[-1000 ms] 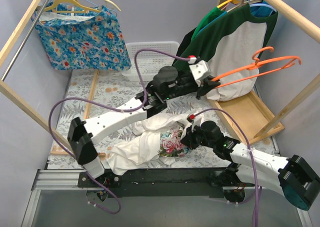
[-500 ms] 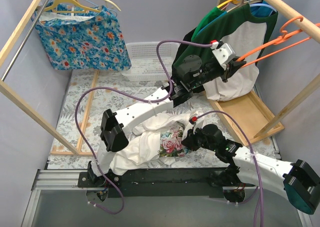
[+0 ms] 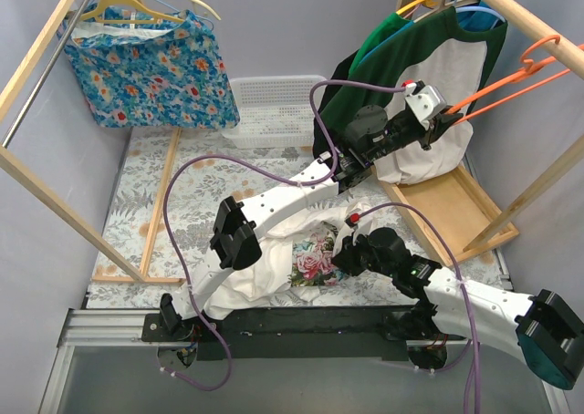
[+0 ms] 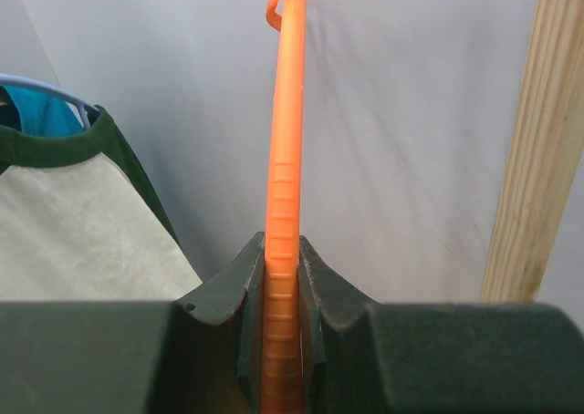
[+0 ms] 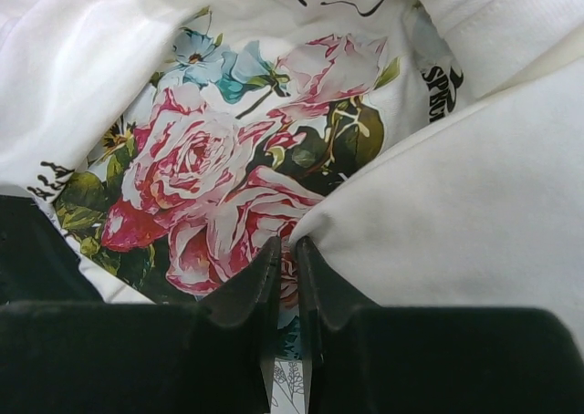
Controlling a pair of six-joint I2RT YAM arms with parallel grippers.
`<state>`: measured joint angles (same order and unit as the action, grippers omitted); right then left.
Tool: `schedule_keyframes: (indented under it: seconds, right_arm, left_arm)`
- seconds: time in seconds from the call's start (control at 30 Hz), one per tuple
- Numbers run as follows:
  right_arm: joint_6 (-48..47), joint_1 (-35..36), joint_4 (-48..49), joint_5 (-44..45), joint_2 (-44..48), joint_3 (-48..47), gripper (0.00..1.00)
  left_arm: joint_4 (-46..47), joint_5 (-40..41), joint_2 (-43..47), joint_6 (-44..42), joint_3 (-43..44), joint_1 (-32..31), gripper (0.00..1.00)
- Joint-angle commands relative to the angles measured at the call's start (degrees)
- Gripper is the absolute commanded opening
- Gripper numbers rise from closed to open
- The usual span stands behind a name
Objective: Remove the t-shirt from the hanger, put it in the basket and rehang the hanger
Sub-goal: Place the hanger at the clothesline.
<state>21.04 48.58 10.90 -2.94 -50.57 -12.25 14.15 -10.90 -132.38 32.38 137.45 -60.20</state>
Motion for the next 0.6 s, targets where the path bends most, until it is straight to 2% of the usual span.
schedule_keyframes:
  seconds: [0.0, 0.57]
  right_arm:
    - [0.7, 0.6, 2.3, 0.0, -0.8, 0.6, 0.2]
    - [0.7, 0.7, 2.9, 0.0, -1.4, 0.2, 0.2]
  left_arm:
    - [3.6, -0.7, 0.3, -0.4, 3.5, -0.4, 0.0]
    - [11.1, -0.8, -5.8, -2.9, 5.1, -0.4, 0.0]
